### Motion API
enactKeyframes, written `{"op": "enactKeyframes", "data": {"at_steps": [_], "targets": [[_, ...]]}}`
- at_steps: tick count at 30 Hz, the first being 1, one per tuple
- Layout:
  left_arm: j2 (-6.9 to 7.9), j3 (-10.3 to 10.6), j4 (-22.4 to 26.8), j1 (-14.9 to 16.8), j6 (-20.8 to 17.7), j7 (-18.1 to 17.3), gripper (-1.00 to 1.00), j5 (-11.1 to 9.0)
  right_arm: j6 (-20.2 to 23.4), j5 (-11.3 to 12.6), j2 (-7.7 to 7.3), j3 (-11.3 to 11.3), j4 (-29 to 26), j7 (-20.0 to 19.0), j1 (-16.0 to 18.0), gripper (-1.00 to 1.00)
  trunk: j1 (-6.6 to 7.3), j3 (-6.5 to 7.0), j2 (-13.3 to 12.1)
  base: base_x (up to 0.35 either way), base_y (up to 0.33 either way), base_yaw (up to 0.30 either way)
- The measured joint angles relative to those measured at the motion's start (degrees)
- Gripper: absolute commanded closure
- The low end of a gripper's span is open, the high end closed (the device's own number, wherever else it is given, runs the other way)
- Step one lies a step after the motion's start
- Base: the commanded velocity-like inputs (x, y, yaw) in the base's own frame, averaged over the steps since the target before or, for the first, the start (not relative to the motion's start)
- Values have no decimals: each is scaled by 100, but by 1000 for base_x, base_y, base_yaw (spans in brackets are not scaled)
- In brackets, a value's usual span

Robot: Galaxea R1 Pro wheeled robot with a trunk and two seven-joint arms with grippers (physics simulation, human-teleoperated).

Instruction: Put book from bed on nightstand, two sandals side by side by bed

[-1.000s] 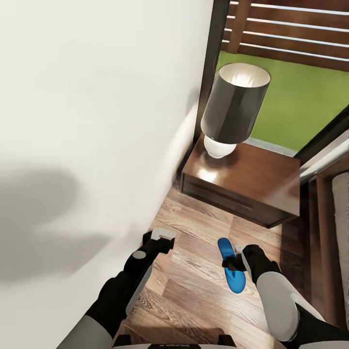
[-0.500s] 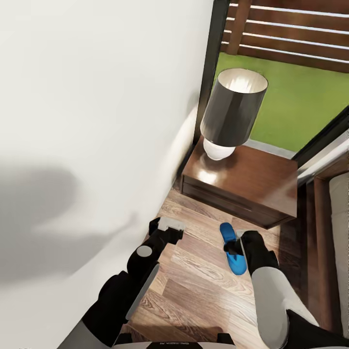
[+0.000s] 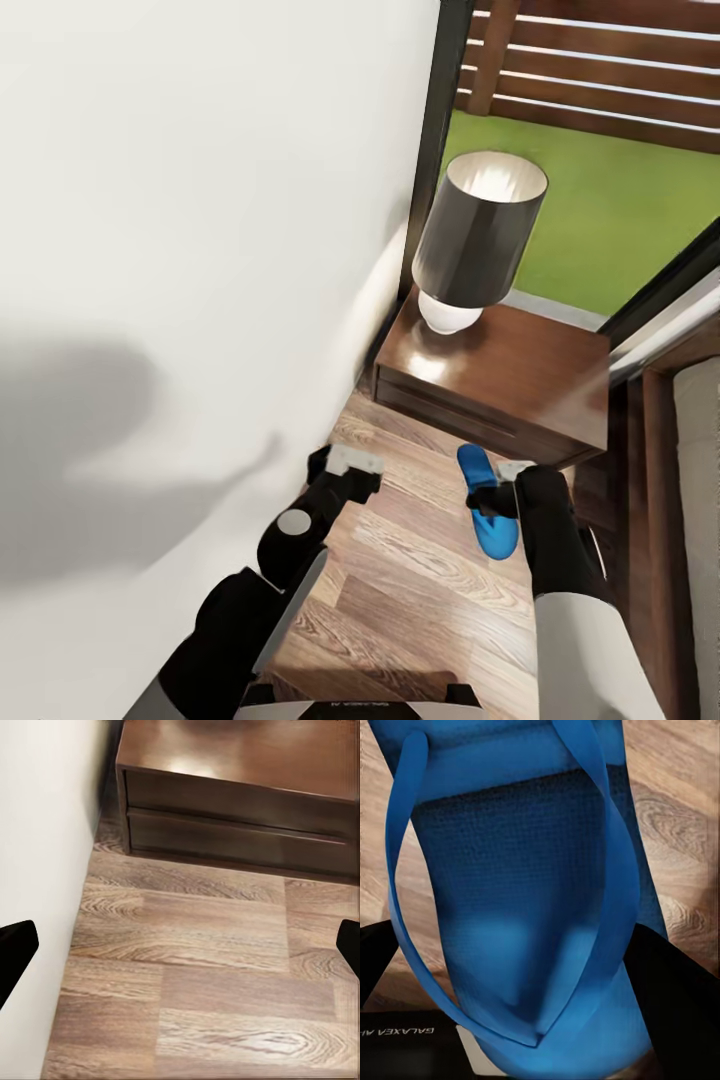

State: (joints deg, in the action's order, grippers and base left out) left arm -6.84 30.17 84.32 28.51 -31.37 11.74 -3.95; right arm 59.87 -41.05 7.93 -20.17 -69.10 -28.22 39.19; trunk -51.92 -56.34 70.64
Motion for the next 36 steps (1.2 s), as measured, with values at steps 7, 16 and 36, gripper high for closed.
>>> {"op": "enactKeyframes", "data": {"at_steps": [7, 16, 36], "targets": [[5, 111, 270, -91, -198, 1, -100, -1, 3, 15, 3, 386, -469, -124, -196, 100, 154, 126, -281, 0, 0, 0], [5, 337, 606, -347, -348, 13, -100, 4, 2, -6, 2, 434, -696, -155, -261, 100, 352, 287, -642, 0, 0, 0], [14, 342, 676, -411, -396, 19, -100, 6, 2, -29, -48, 397, -722, -155, -267, 100, 791, 647, -1445, 0, 0, 0]]}}
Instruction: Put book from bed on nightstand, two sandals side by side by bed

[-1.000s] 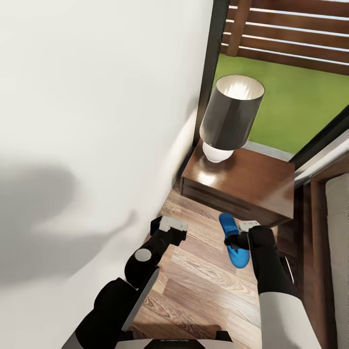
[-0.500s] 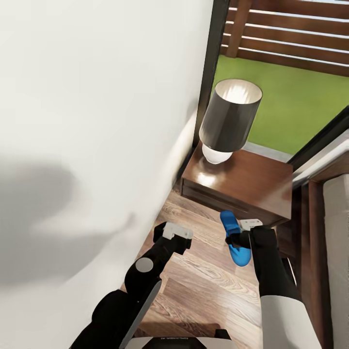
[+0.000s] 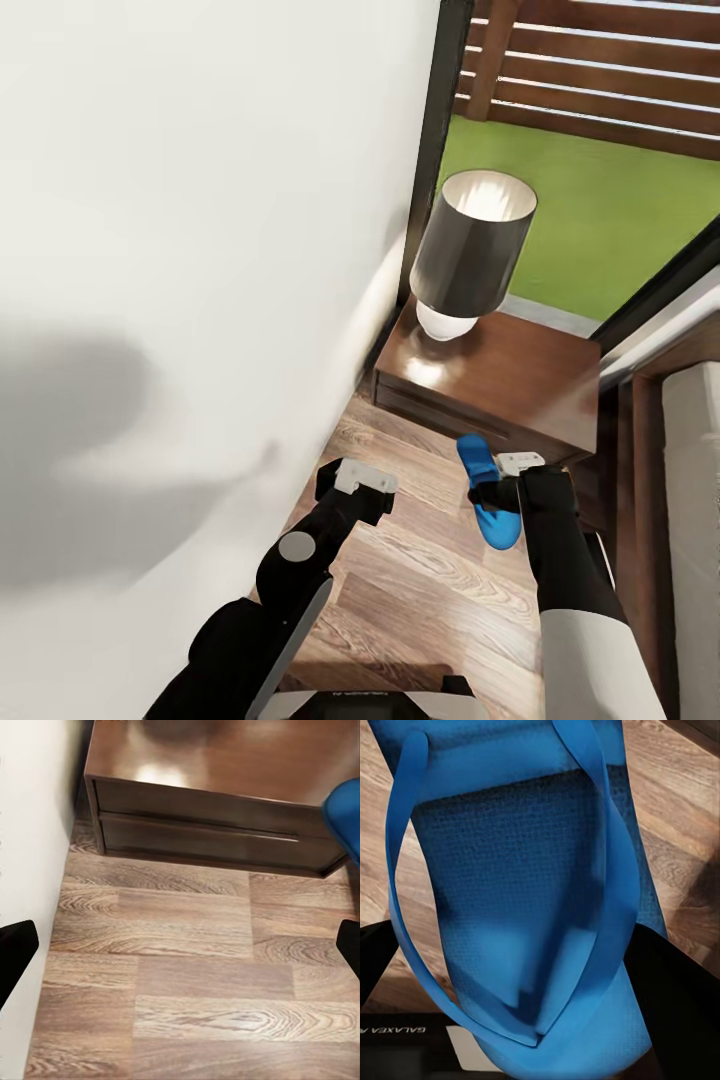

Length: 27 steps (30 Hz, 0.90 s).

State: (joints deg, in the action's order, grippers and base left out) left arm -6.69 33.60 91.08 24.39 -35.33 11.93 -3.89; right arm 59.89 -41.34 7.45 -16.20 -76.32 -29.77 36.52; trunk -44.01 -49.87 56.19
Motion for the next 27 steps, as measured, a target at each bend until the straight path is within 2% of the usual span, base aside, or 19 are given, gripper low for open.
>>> {"op": "enactKeyframes", "data": {"at_steps": [18, 27], "targets": [[0, -11, 0, 0, -1, 0, -100, -7, 0, -15, -11, -19, 0, 4, 0, 100, 396, 323, -723, 0, 0, -2], [0, 0, -1, 0, -1, 0, -100, -5, 1, -14, -10, -18, -1, -1, -1, 100, 594, 485, -1084, 0, 0, -76]]}}
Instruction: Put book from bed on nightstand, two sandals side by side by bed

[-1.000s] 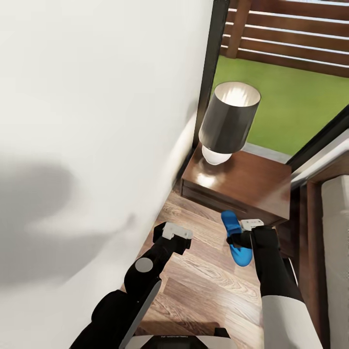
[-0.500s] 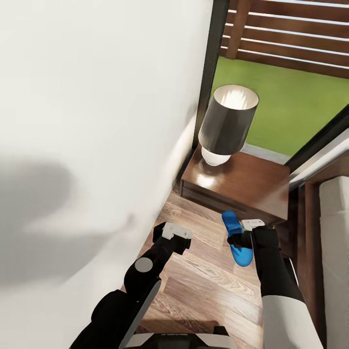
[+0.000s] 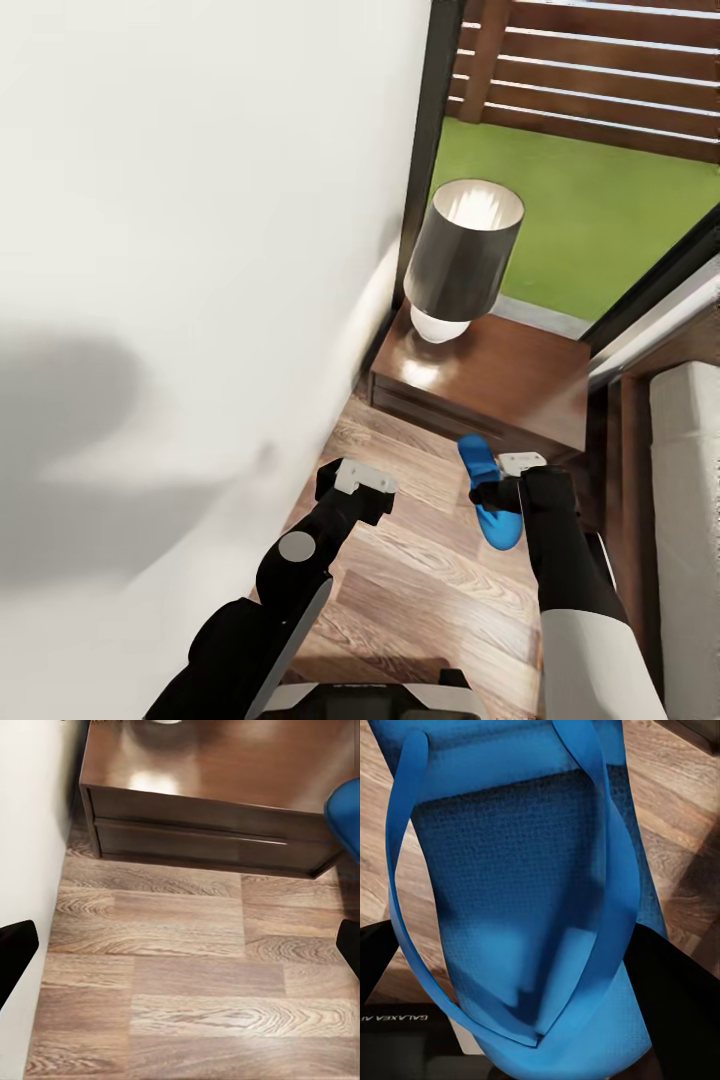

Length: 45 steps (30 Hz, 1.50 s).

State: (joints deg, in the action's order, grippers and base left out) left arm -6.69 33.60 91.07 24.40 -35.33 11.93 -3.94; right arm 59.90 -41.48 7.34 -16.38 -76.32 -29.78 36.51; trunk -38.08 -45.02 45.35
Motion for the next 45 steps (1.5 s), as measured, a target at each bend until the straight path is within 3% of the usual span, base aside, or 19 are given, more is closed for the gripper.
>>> {"op": "enactKeyframes", "data": {"at_steps": [16, 36, 45], "targets": [[0, 7, -1, 0, 6, 0, -100, 3, 0, 3, 4, 23, -1, -1, -1, 100, 352, 288, -643, 0, 0, -188], [0, 10, -2, -1, 9, 0, -100, 5, -1, -1, 7, 40, 1, -2, 0, 100, 792, 648, -1446, 0, 0, -23], [0, 8, -9, 0, 14, 0, -100, 6, 0, 30, 6, 36, -1, -2, -1, 100, 990, 810, -1808, 0, 0, -195]]}}
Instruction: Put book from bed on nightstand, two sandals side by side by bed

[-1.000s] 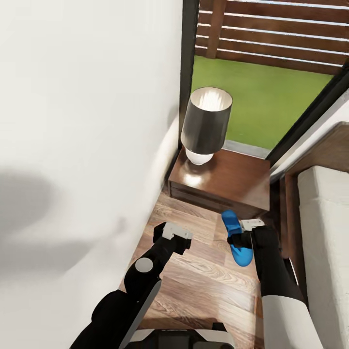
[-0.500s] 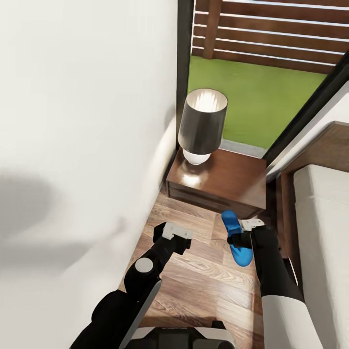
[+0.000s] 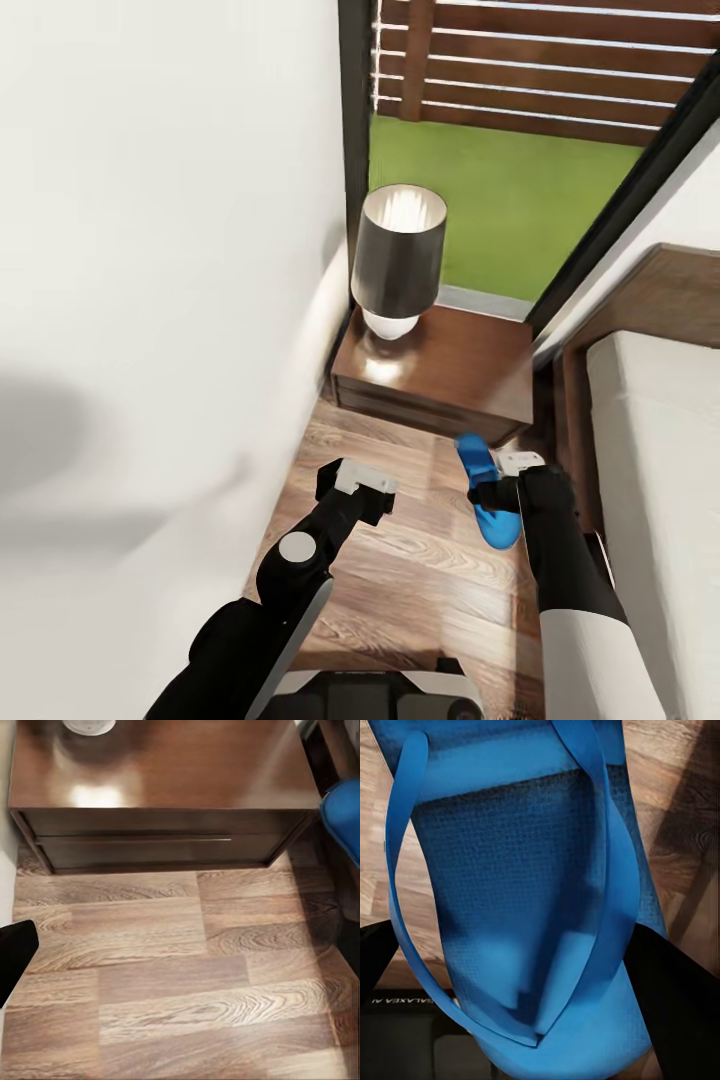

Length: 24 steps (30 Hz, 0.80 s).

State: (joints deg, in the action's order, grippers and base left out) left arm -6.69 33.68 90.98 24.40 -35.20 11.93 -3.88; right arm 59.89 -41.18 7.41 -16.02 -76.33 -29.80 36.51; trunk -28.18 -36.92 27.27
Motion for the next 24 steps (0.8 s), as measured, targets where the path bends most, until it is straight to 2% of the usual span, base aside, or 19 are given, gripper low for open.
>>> {"op": "enactKeyframes", "data": {"at_steps": [11, 24], "targets": [[0, 5, -1, 0, 4, 8, -100, 0, -1, 11, 0, 5, 0, 0, -11, 100, 242, 198, -443, 0, 0, -292], [-1, 8, -2, 0, 4, 9, -100, 0, 0, 21, 0, 3, 0, -18, -18, 100, 242, 199, -444, 0, 0, -298]]}}
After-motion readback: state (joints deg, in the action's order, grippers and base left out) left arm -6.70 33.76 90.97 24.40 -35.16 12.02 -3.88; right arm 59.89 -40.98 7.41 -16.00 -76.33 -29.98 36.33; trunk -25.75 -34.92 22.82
